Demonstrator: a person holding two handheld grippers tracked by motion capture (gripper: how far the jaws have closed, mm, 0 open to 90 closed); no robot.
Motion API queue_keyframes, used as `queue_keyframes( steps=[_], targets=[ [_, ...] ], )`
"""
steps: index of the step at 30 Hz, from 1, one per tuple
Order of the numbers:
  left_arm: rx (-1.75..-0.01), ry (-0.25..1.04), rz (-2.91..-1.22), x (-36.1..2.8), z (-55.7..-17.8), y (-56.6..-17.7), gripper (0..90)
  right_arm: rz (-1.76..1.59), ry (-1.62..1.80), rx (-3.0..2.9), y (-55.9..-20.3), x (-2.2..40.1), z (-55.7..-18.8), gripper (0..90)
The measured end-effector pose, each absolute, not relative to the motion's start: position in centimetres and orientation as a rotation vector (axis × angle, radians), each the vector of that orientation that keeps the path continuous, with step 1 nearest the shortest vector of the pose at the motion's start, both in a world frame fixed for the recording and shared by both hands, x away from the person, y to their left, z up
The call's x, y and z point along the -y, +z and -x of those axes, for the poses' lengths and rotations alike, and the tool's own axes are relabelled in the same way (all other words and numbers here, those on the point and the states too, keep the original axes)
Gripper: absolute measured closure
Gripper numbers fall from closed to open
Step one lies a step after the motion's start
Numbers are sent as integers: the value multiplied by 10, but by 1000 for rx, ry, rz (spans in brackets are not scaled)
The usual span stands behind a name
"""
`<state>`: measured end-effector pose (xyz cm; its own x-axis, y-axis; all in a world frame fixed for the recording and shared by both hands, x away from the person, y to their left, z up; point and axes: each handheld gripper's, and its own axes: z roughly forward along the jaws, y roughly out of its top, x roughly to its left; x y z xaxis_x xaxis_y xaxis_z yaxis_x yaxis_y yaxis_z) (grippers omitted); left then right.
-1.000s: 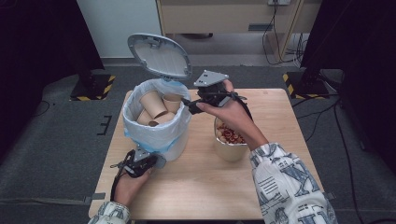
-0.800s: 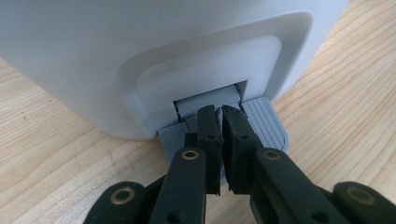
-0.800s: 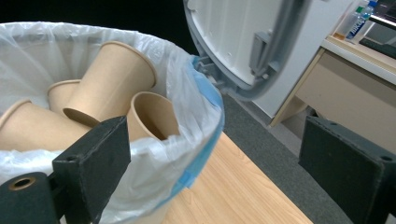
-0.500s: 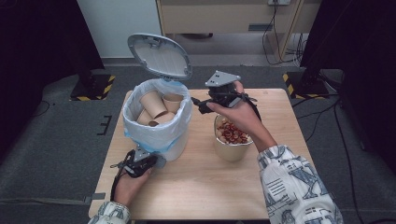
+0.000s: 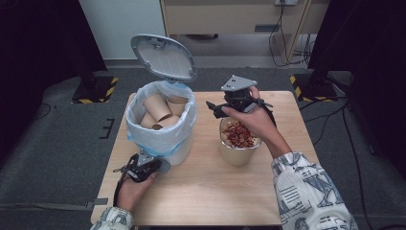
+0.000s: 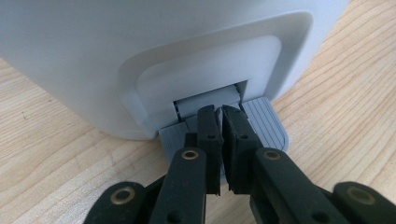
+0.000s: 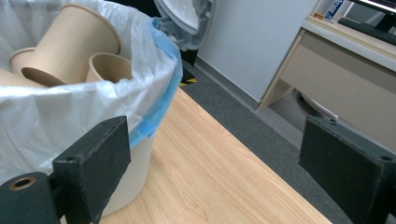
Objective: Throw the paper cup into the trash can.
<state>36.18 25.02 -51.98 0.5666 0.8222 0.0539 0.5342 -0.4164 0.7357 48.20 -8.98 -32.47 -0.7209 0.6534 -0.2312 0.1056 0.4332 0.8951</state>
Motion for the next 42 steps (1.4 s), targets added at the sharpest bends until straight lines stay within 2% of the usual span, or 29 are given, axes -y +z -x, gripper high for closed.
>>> queue_keyframes(
  steps=[42],
  targets=[
    [-1082, 545, -2116, -250, -362, -520, 853, -820, 1196, -2079, -362, 164, -486, 97]
  ],
)
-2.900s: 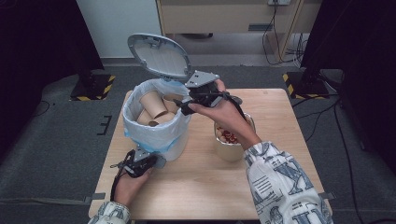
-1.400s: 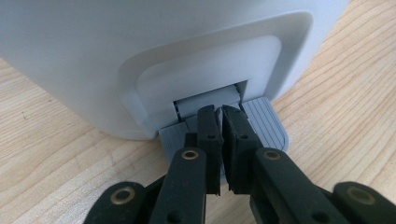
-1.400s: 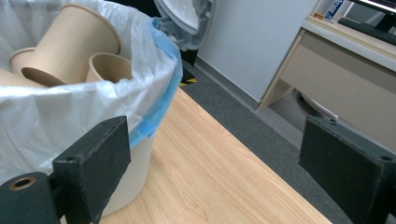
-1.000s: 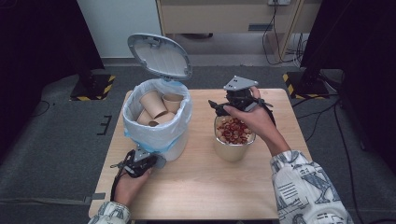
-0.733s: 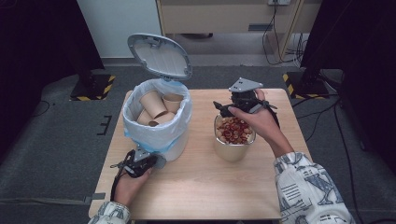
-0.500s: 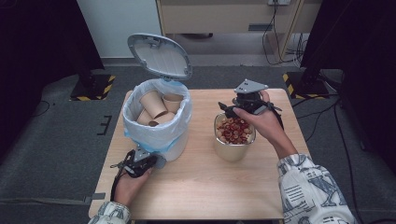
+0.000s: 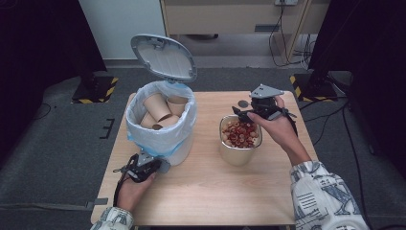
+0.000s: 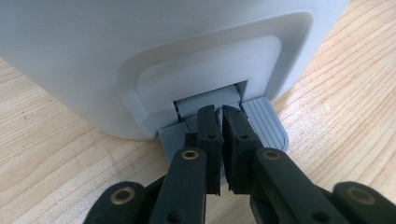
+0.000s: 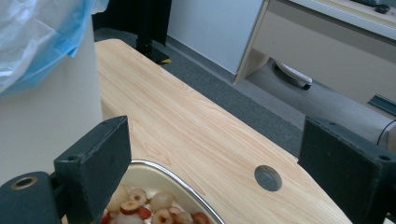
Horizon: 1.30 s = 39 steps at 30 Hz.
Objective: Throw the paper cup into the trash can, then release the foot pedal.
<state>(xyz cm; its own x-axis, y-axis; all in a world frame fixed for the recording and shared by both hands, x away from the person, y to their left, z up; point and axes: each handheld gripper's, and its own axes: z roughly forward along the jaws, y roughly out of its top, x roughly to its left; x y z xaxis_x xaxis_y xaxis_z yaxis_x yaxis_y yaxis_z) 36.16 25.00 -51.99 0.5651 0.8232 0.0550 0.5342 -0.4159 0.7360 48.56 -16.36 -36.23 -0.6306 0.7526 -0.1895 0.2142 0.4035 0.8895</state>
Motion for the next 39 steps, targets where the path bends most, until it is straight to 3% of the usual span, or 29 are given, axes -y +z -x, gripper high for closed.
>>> queue_keyframes(
  steps=[31, 37, 39],
  targets=[
    [-1077, 557, -2119, -249, -361, -520, 851, -1014, 1154, -2003, -405, 239, -474, 101],
    [-1111, 583, -2107, -251, -360, -519, 762, -1041, 1145, -2005, -416, 248, -471, 102],
    [-1144, 584, -2098, -253, -358, -518, 658, -1049, 1141, -2005, -419, 251, -470, 102]
  ],
)
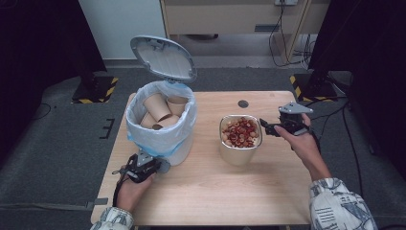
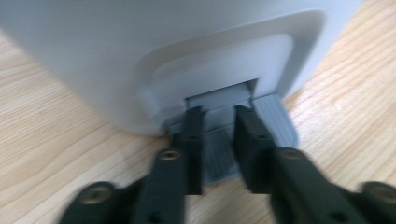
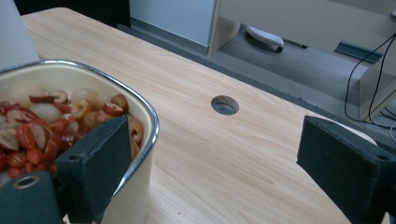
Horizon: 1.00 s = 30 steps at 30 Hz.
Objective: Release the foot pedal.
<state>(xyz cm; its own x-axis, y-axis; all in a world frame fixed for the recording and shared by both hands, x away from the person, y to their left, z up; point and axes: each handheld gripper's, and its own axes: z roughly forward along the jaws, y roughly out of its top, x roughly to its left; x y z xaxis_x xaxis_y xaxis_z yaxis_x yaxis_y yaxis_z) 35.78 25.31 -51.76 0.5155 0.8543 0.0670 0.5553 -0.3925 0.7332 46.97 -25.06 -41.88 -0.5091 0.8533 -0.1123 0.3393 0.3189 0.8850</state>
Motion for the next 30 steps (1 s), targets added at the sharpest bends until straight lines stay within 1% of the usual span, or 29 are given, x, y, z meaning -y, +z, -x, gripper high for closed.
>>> queue_keyframes(
  steps=[2, 3, 4, 5, 7, 8, 9, 10, 11, 12, 13, 17, 21, 30],
  targets=[
    [-1158, 581, -2084, -256, -354, -515, 519, -1064, 1141, -1999, -423, 255, -468, 102],
    [-1161, 592, -2073, -257, -352, -514, 519, -1064, 1141, -1999, -423, 255, -468, 102],
    [-1167, 602, -2046, -259, -348, -510, 441, -1068, 1138, -2001, -425, 258, -466, 102],
    [-1176, 608, -2019, -261, -346, -507, 441, -1068, 1138, -2001, -425, 258, -466, 102],
    [-1187, 614, -1975, -267, -342, -503, 371, -1079, 1138, -1999, -428, 262, -464, 102],
    [-1213, 620, -1923, -273, -340, -501, 306, -1087, 1133, -2002, -432, 265, -462, 102],
    [-1213, 620, -1923, -273, -340, -501, 263, -1087, 1133, -2002, -432, 265, -462, 102],
    [-1227, 620, -1913, -275, -340, -500, 263, -1095, 1129, -2003, -434, 266, -460, 101],
    [-1233, 621, -1906, -277, -340, -500, 230, -1096, 1127, -2001, -436, 268, -459, 102],
    [-1235, 621, -1896, -278, -340, -500, 218, -1104, 1129, -2001, -437, 270, -457, 102],
    [-1236, 620, -1893, -279, -340, -500, 182, -1115, 1131, -1996, -441, 273, -454, 102],
    [-1223, 606, -1914, -281, -341, -501, 131, -1135, 1135, -1991, -448, 278, -449, 103],
    [-1218, 596, -1908, -286, -342, -502, 101, -1166, 1128, -1997, -460, 283, -441, 103],
    [-1259, 570, -1926, -301, -347, -508, 90, -1235, 1087, -2012, -487, 295, -418, 114]
  ],
)
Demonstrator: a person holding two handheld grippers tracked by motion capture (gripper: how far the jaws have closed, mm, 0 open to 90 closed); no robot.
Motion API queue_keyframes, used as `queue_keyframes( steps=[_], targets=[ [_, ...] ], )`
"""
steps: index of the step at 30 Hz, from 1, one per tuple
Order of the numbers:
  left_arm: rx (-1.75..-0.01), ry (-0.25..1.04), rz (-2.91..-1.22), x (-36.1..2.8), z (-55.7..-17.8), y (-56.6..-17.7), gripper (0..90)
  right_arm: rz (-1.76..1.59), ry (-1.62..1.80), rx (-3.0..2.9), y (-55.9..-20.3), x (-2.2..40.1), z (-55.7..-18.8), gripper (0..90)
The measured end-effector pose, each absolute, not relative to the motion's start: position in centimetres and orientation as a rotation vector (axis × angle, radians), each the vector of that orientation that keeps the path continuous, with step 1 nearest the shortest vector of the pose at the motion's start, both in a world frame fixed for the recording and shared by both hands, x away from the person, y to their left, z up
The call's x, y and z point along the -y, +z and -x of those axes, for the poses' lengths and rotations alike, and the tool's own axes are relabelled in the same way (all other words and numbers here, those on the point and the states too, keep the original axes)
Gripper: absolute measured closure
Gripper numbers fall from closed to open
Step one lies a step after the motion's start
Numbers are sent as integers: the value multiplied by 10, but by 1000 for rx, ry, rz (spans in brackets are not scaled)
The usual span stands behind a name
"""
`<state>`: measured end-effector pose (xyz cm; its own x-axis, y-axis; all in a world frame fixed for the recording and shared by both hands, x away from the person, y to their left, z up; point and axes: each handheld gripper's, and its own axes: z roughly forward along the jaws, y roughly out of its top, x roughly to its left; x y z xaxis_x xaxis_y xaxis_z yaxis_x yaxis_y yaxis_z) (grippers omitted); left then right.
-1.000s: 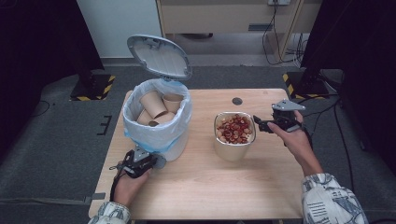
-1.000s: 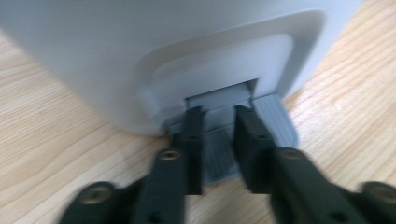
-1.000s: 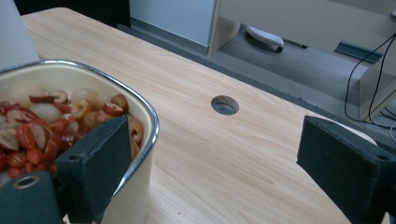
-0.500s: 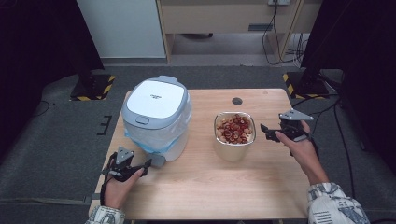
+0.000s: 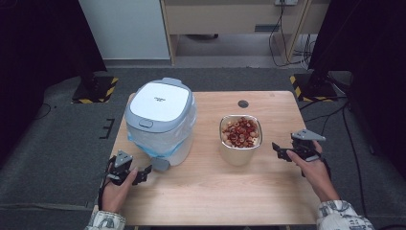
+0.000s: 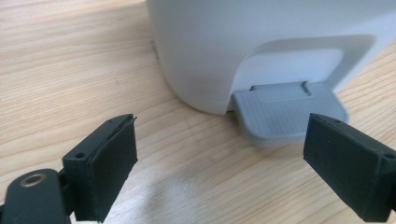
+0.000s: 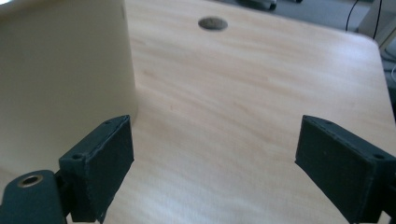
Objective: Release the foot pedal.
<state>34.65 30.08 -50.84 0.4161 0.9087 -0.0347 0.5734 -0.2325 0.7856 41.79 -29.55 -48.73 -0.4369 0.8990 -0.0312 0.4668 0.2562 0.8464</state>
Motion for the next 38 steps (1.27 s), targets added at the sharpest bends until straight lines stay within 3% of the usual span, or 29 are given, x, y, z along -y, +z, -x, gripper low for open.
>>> queue_keyframes(
  steps=[21, 38],
  targets=[
    [-1382, 570, -1944, -341, -351, -524, 107, -1356, 982, -2092, -524, 302, -391, 109],
    [-1357, 567, -2019, -334, -356, -535, 65, -1386, 905, -2162, -539, 291, -391, 45]
  ],
)
